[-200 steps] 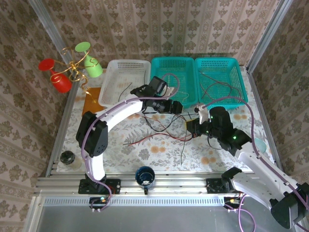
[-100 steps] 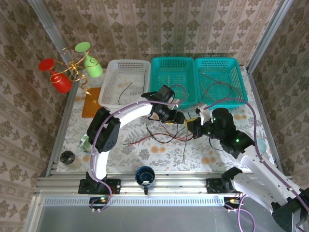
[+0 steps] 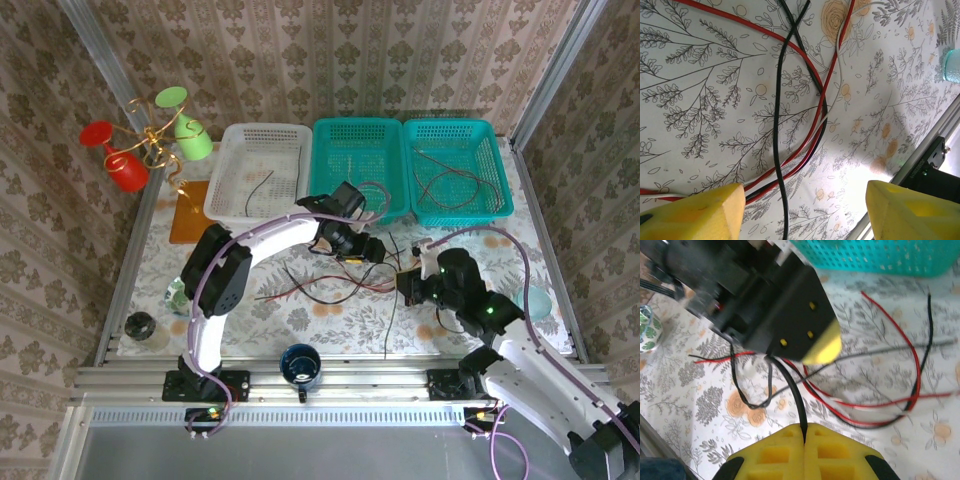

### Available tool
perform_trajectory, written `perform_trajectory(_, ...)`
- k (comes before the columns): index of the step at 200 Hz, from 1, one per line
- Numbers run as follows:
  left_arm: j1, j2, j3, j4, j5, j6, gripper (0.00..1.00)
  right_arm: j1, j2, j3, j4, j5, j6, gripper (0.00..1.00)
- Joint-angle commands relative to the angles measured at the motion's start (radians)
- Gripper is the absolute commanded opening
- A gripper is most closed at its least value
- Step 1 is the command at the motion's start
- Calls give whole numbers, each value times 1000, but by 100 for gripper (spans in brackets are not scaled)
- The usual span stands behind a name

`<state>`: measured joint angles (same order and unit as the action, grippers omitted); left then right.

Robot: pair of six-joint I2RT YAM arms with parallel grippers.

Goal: Untangle the cables

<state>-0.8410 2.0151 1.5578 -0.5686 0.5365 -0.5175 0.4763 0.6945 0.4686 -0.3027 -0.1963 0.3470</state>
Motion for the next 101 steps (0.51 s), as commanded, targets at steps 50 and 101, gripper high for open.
perform_trajectory(50, -57, 65, 46, -92, -103, 28, 65, 7, -111, -122, -118, 69, 220, 0)
perform_trajectory(101, -68, 103, 69, -72, -132, 7, 60, 5, -109, -143, -103, 72, 217, 0)
